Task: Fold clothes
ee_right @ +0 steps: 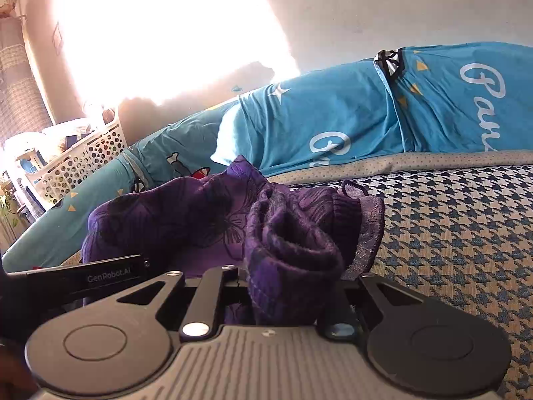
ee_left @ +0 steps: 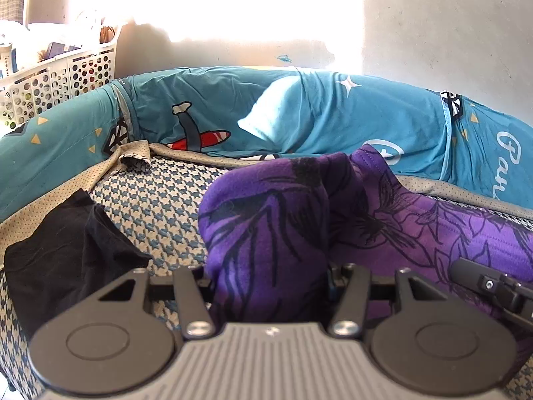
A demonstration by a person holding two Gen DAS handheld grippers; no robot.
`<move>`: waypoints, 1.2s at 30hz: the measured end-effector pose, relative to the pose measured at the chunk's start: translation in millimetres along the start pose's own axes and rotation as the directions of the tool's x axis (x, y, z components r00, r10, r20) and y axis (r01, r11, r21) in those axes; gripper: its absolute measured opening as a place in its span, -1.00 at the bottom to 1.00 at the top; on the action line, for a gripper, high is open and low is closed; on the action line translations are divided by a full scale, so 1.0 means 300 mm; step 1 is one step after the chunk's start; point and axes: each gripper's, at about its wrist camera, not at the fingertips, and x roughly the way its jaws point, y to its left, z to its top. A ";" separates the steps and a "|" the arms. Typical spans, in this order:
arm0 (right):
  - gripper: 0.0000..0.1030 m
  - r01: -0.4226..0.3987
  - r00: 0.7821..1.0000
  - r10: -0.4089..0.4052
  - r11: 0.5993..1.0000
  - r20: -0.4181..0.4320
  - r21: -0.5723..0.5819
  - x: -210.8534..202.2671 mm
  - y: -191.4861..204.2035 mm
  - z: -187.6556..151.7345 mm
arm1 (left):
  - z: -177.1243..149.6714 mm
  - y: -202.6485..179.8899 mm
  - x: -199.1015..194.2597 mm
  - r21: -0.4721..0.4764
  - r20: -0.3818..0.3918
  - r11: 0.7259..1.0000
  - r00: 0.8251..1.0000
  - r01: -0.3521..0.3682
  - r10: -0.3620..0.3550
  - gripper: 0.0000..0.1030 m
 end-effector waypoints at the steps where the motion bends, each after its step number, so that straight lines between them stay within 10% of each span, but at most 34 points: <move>1: -0.65 -0.004 1.000 0.004 1.000 0.004 -0.007 -0.001 0.015 0.000 | -0.001 0.009 -0.009 0.005 0.008 1.000 1.000 -0.006 0.006 -0.04; 15: -0.65 -0.108 0.992 0.110 0.993 0.061 -0.035 0.056 0.333 0.006 | 0.036 0.304 -0.131 -0.035 0.095 0.988 0.983 -0.152 0.155 -0.04; 36: -0.65 -0.275 0.959 0.280 0.953 0.029 -0.132 0.376 0.875 -0.022 | 0.149 0.877 -0.091 -0.161 0.102 0.906 0.907 -0.391 0.409 -0.02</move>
